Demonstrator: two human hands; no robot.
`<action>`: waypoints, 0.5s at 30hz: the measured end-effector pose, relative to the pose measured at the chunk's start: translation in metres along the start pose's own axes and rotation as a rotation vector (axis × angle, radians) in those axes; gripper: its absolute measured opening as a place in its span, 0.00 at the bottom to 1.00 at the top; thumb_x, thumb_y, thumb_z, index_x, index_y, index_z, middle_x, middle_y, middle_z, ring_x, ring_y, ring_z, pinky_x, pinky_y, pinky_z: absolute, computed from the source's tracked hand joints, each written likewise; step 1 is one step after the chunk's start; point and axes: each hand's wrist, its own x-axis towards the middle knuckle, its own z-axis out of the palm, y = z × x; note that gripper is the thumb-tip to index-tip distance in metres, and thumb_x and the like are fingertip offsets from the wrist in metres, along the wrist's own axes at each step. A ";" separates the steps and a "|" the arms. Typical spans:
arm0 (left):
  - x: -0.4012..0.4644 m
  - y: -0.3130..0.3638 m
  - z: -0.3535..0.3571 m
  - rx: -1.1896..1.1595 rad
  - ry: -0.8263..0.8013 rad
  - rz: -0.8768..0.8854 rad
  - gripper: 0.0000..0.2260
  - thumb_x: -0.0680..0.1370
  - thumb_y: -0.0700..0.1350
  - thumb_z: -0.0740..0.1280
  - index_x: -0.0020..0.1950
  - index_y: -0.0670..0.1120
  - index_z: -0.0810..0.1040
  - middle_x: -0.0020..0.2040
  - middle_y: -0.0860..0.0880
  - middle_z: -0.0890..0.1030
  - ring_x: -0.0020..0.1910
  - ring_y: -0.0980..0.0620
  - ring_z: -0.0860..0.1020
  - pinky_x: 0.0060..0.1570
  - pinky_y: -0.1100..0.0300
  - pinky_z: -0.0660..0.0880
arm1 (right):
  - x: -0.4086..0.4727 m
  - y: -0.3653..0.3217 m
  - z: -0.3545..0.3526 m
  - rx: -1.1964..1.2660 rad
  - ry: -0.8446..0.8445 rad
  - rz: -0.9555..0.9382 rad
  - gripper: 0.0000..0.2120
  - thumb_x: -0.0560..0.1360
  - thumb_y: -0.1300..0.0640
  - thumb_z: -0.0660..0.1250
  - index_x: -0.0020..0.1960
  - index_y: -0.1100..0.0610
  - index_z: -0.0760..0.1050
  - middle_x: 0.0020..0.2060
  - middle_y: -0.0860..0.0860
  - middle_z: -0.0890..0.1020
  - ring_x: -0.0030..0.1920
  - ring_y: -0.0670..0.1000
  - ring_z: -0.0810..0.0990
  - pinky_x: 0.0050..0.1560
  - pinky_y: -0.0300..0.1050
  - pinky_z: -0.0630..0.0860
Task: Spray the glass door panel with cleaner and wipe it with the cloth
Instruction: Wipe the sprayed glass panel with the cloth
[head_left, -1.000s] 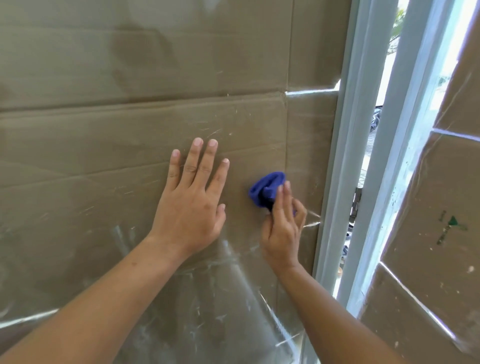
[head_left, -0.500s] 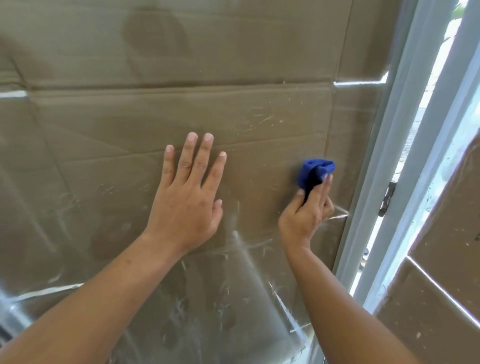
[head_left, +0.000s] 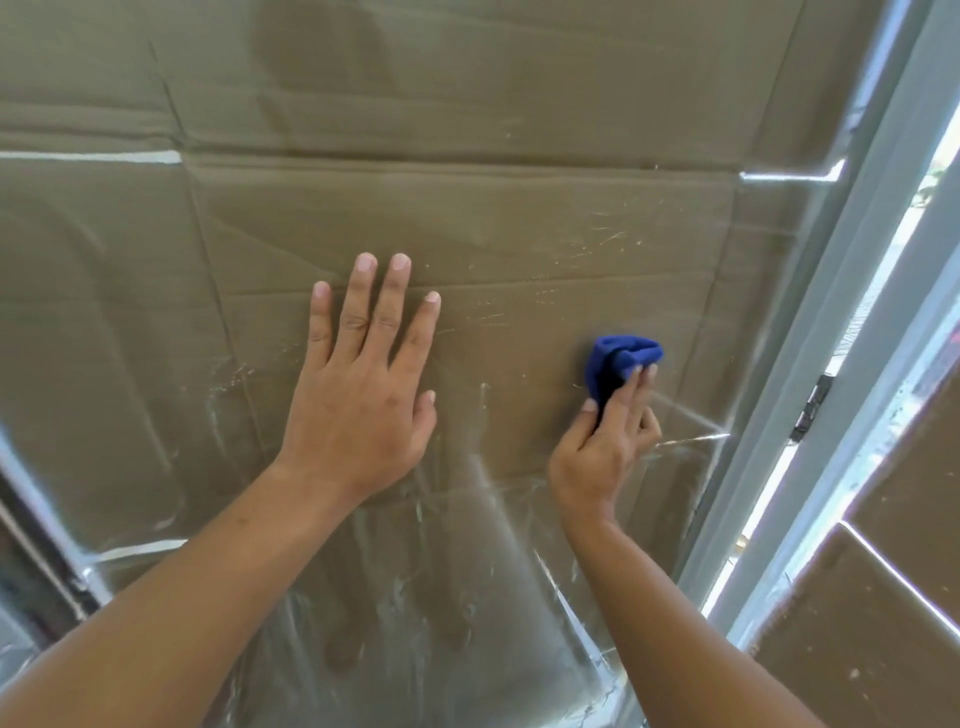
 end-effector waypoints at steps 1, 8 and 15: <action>-0.002 -0.002 0.000 -0.005 0.004 0.001 0.37 0.74 0.50 0.69 0.79 0.41 0.59 0.80 0.37 0.49 0.79 0.36 0.44 0.75 0.34 0.45 | -0.010 -0.003 0.002 0.000 -0.041 -0.127 0.25 0.82 0.61 0.58 0.79 0.63 0.61 0.79 0.59 0.62 0.63 0.59 0.66 0.70 0.48 0.66; -0.018 -0.014 0.000 -0.028 0.004 0.008 0.37 0.73 0.49 0.69 0.79 0.41 0.60 0.80 0.37 0.50 0.79 0.36 0.45 0.75 0.34 0.47 | -0.018 -0.006 0.012 0.038 0.052 0.081 0.26 0.82 0.63 0.59 0.79 0.61 0.61 0.79 0.56 0.63 0.60 0.59 0.67 0.66 0.57 0.71; -0.039 -0.031 0.001 -0.045 0.018 -0.020 0.37 0.73 0.49 0.70 0.78 0.40 0.61 0.80 0.37 0.51 0.79 0.36 0.47 0.75 0.34 0.48 | -0.070 -0.021 0.016 -0.035 -0.171 -0.466 0.28 0.79 0.69 0.63 0.77 0.63 0.63 0.78 0.57 0.63 0.61 0.63 0.70 0.66 0.52 0.71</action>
